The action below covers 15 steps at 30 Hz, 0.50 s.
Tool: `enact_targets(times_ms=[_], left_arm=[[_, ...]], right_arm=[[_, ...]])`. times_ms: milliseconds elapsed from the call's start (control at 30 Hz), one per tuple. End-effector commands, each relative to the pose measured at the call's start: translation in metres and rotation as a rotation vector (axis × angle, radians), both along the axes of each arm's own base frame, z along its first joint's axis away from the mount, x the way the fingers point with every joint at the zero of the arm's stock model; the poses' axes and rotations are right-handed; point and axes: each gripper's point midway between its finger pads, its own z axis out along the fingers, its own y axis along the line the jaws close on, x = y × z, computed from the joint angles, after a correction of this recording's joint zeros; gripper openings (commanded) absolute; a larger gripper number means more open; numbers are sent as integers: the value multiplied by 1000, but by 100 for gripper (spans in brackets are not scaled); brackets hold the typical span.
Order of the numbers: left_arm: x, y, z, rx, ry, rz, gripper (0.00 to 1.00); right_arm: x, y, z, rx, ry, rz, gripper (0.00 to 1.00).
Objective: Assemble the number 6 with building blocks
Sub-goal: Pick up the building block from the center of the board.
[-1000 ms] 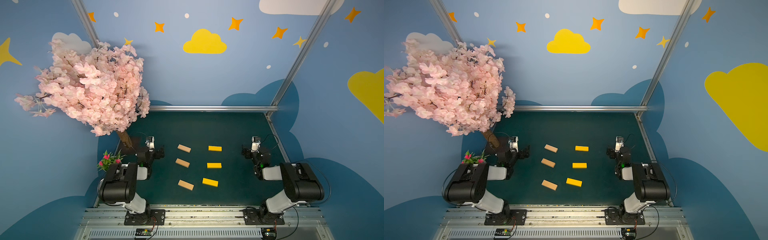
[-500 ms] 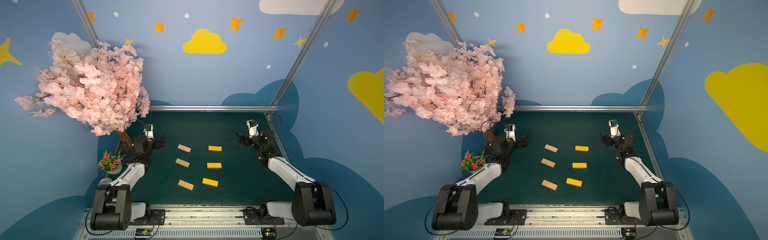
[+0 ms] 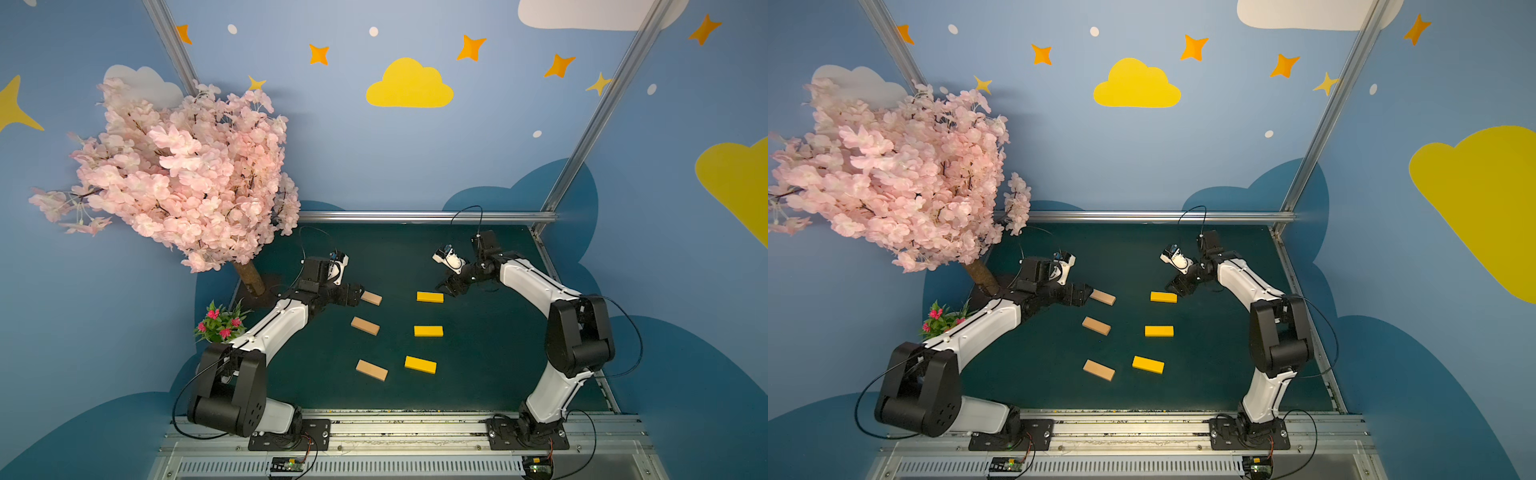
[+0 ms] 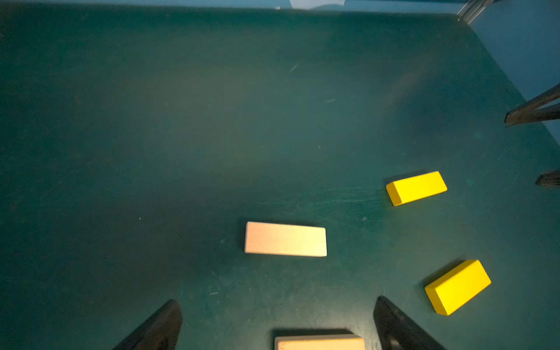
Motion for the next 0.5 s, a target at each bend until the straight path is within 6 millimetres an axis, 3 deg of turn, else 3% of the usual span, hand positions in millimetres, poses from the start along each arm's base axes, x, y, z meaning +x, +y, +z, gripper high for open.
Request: enact_targets(times_ms=[0,233,467], left_arm=[[-6,-4,0,-10,53,-22,100],[-13,-15,-14,-13,134,-64,96],[-17,-12,-18,21,150,-77,97]], right_arm=[[-11,0,-15,-91,31,86,77],[1,7,-58,-233,50,128,73],[8,13,-83,-329,86,194,68]])
